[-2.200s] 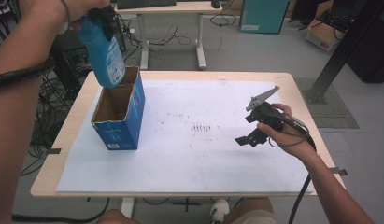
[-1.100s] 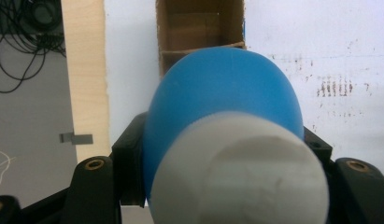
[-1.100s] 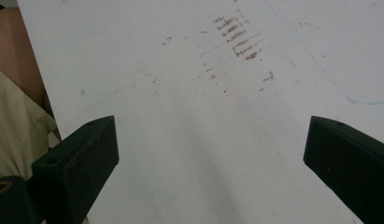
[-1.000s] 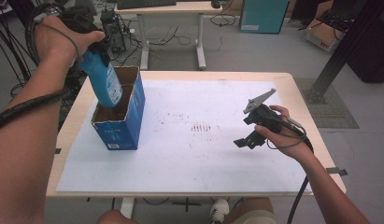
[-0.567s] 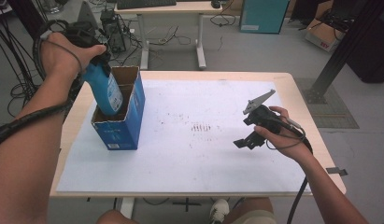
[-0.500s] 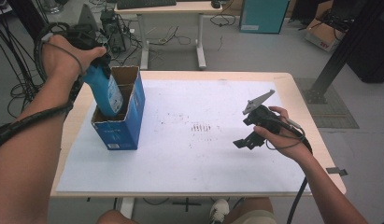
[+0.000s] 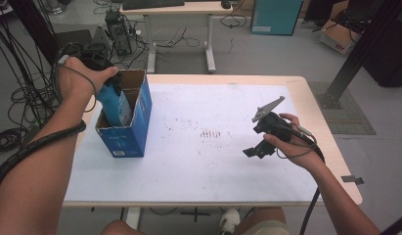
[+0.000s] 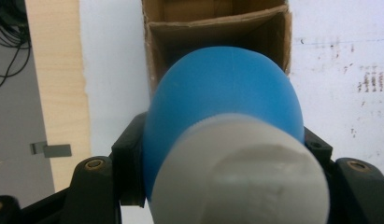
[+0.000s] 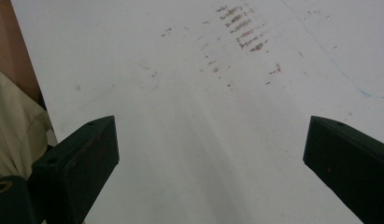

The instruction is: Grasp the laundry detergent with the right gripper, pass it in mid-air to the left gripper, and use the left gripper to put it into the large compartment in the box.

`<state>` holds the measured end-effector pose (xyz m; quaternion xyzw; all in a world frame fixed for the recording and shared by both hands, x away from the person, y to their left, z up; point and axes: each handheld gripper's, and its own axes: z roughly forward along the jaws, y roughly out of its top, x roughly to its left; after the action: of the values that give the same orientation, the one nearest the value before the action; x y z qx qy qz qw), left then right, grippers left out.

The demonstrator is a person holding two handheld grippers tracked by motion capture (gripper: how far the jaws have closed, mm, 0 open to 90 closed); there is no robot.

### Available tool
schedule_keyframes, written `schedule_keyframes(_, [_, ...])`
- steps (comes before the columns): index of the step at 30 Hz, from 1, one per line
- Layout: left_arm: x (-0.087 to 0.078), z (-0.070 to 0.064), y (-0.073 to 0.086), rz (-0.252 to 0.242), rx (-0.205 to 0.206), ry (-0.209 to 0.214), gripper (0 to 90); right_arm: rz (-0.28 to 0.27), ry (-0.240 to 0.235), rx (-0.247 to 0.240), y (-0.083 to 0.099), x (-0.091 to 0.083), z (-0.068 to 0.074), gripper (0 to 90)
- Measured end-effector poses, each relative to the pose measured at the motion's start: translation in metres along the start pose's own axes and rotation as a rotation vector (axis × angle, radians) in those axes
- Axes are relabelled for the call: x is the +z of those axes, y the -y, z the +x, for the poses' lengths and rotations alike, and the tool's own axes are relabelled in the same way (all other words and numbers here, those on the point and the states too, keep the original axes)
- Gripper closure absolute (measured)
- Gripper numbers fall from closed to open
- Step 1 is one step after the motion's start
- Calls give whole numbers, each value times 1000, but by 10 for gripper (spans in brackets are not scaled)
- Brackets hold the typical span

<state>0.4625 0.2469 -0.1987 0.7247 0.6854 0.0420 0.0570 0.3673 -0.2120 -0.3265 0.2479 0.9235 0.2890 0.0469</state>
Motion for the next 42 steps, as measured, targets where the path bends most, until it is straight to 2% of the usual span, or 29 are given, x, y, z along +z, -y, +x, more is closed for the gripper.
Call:
schedule_keyframes(5, [16,-1,1,-3,5,-13,374,4,-4,-15,2,3,-1,33])
schedule_keyframes(6, [19,-1,2,-2,6,-13,374,7,-4,-11,2,3,-1,33])
schedule_keyframes(7, [22,-2,2,-2,8,-14,374,10,-1,13,2,3,0,33])
schedule_keyframes(15, [40,-7,4,-11,17,-28,374,17,-6,14,5,7,-1,34])
schedule_keyframes(19, [47,-8,4,-7,26,-26,374,22,-7,18,6,7,-2,34])
schedule_keyframes(21, [51,-8,4,-11,17,-18,374,24,-3,23,7,7,-2,34])
schedule_keyframes(25, [58,-8,4,-5,28,-16,373,25,1,19,7,7,-3,34])
schedule_keyframes(30, [67,-10,5,20,55,-32,373,38,-1,20,6,8,-3,35])
schedule_keyframes(33, [75,-10,6,33,55,-24,372,38,0,24,6,9,-3,35])
schedule_keyframes(35, [76,-8,7,13,58,-25,372,40,2,24,5,10,-3,35])
schedule_keyframes(39, [76,-6,6,14,58,-16,372,57,2,22,4,10,-5,35])
schedule_keyframes(42, [77,-6,6,15,62,-15,371,43,7,25,3,11,-5,35])
